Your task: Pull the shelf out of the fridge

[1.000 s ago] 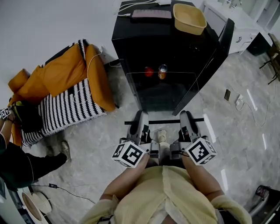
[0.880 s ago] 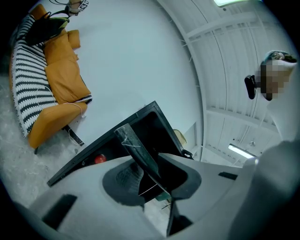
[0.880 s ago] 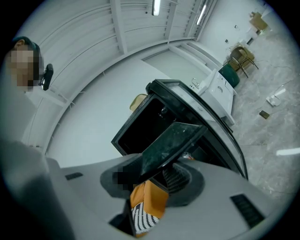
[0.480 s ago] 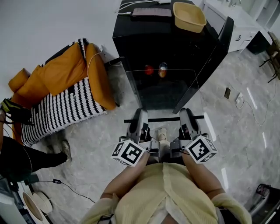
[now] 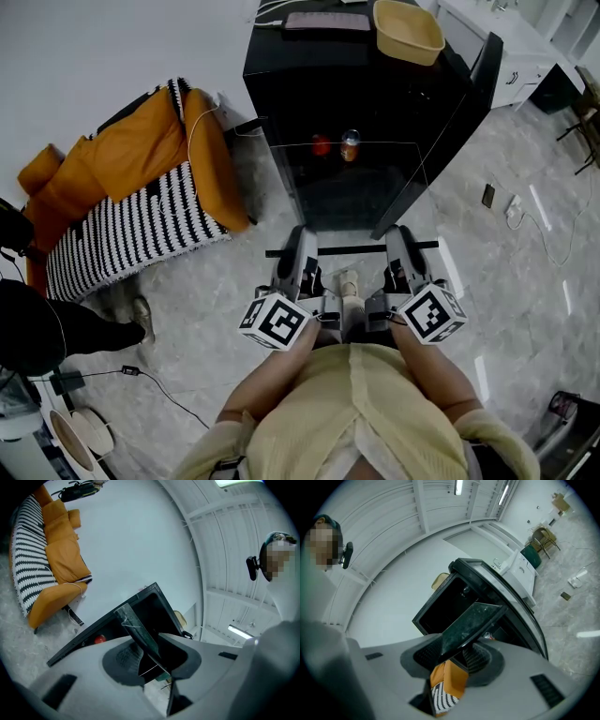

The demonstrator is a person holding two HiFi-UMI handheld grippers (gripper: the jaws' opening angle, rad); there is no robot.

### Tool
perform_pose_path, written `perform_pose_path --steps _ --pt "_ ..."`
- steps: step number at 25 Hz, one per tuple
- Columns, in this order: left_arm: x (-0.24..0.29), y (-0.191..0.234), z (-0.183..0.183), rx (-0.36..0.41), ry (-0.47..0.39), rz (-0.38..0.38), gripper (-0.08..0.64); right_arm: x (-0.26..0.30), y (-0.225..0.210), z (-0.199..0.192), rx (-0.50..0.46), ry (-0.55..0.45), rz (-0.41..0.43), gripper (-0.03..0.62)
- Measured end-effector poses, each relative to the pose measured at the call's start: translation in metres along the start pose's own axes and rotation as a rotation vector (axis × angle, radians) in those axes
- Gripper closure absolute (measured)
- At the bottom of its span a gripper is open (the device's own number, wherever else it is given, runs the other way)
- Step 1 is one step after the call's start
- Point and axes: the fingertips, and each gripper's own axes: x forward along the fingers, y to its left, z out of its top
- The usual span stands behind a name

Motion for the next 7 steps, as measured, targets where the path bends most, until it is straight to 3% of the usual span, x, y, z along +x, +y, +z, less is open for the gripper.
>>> perform_pose_path --steps 7 --pt "0.0001 0.0035 0.0009 0.001 0.01 0.003 0.459 0.0031 -0.0004 -0.0041 0.001 0.003 -0.001 0.453"
